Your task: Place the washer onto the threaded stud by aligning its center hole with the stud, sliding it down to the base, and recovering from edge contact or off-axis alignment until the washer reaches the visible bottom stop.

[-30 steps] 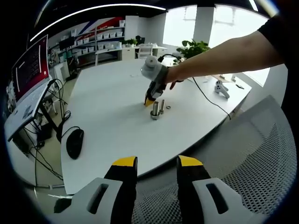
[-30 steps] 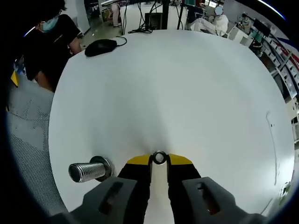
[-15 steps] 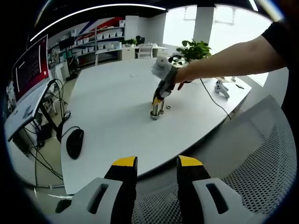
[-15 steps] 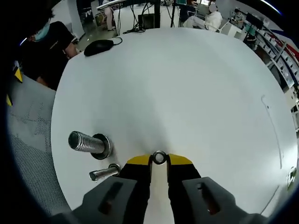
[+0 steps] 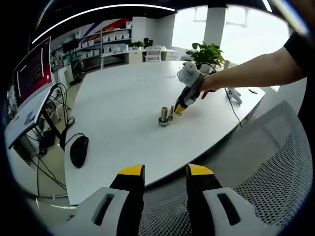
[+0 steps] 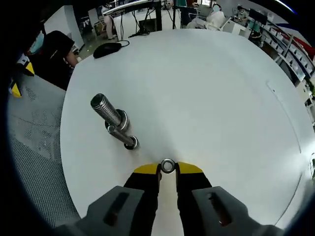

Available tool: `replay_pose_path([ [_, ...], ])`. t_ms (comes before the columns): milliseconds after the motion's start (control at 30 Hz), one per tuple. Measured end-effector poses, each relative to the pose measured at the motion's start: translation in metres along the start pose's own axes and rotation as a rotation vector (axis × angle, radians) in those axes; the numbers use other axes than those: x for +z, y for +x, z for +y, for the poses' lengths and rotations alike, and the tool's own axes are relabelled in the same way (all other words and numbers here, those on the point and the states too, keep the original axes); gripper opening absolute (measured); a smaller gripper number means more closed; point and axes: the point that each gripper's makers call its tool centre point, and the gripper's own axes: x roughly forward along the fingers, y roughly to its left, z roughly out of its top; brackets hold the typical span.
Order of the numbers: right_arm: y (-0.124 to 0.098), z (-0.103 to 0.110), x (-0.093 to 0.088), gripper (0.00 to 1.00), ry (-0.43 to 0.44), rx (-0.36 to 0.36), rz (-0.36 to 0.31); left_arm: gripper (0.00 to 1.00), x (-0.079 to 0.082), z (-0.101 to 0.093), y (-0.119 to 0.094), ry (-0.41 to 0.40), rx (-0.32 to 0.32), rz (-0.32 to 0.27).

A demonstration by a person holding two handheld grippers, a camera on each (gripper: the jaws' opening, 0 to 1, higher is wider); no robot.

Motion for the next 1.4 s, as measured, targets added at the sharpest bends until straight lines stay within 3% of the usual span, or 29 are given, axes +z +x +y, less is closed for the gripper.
replay_pose_path([
  [300, -0.015, 0.023, -0.024, 0.15, -0.015, 0.033, 0.035, 0.32, 0.000, 0.000, 0.000, 0.001, 0.001, -0.001],
  [367, -0.018, 0.025, -0.029, 0.20, -0.026, 0.039, 0.037, 0.32, 0.000, 0.000, 0.000, 0.002, 0.001, -0.001],
  [400, -0.020, 0.027, -0.033, 0.23, -0.024, 0.038, 0.036, 0.32, 0.000, 0.000, 0.000, 0.003, 0.001, -0.002],
  [600, -0.028, 0.035, -0.049, 0.23, 0.011, 0.040, 0.054, 0.32, 0.001, 0.001, 0.000, 0.003, 0.004, -0.004],
  [1400, -0.022, 0.033, -0.043, 0.15, -0.038, -0.006, 0.100, 0.32, 0.000, 0.001, -0.001, 0.005, 0.007, -0.002],
])
